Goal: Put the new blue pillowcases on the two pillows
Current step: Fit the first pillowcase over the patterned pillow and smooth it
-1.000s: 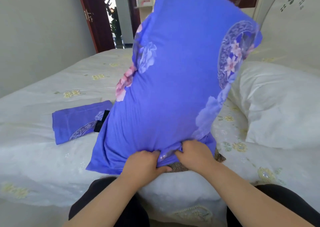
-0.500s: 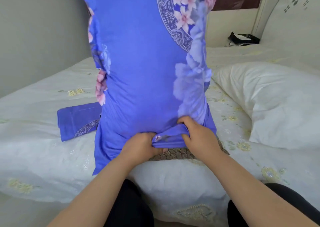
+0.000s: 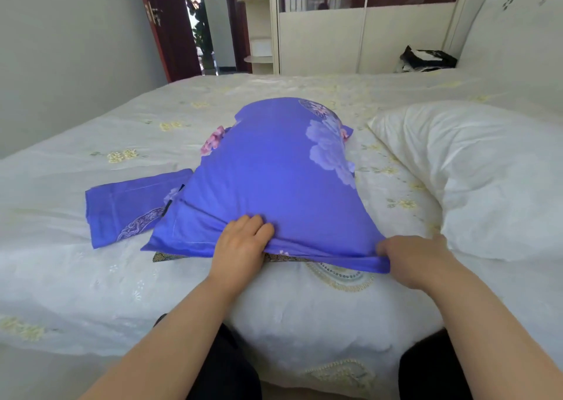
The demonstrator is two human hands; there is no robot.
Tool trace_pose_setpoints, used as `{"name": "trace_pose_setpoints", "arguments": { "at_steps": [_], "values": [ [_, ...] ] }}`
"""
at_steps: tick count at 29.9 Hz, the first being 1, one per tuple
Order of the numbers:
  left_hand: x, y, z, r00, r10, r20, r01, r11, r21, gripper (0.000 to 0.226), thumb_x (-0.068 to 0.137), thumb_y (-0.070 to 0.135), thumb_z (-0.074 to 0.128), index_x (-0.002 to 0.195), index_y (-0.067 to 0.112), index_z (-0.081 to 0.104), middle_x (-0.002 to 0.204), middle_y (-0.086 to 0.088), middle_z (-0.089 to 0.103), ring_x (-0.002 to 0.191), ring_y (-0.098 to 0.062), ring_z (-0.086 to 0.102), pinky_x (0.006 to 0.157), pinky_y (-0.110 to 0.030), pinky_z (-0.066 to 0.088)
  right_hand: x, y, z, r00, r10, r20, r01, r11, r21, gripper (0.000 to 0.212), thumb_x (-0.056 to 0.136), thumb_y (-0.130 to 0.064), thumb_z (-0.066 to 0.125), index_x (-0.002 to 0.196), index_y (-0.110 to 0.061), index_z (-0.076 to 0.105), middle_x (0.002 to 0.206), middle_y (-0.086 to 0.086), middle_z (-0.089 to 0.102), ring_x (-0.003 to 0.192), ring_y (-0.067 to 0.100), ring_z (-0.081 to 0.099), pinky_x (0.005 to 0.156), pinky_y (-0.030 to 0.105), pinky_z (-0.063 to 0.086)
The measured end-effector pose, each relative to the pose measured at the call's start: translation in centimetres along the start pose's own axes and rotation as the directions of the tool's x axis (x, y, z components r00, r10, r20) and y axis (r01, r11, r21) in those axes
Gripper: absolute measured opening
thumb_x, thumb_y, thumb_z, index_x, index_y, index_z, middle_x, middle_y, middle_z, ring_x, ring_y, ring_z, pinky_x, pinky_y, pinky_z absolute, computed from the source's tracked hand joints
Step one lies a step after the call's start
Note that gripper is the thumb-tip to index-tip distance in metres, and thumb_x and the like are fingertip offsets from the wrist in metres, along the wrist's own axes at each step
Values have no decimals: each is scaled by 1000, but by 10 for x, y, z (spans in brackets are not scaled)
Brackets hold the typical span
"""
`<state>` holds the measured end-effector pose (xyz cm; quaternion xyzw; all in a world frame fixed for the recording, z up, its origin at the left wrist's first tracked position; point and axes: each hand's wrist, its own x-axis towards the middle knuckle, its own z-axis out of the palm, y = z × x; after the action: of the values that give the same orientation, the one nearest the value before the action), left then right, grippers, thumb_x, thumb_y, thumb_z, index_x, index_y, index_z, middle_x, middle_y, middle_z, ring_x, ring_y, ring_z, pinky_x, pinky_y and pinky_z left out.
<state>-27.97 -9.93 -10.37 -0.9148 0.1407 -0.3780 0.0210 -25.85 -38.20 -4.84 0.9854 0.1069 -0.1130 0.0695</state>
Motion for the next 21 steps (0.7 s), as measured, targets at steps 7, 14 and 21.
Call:
{"name": "trace_pose_setpoints", "arguments": {
  "at_steps": [7,14,21],
  "values": [
    [-12,2,-8,993,119,-5,-119,988,-102,4,64,13,50,66,16,51,63,1,47,65,-21,40,58,-31,26,0,-12,3,996,-42,-84,41,999,-9,19,83,-6,41,90,-22,49,89,-2,47,82,22,49,76,33,33],
    [-22,1,-17,999,40,29,-39,999,-36,22,57,12,57,77,17,48,79,-1,54,75,-25,46,69,-33,32,14,-74,36,712,-280,-644,415,908,64,58,75,-58,44,123,-27,52,140,4,45,129,28,41,101,51,37],
    [-43,-73,-47,819,-566,-93,574,802,165,20,64,10,48,79,14,61,74,-8,57,71,-33,54,67,-38,32,26,-65,40,761,-307,-571,493,846,204,68,76,-73,29,135,-41,41,155,-16,15,145,10,6,117,38,11]
  ]
}}
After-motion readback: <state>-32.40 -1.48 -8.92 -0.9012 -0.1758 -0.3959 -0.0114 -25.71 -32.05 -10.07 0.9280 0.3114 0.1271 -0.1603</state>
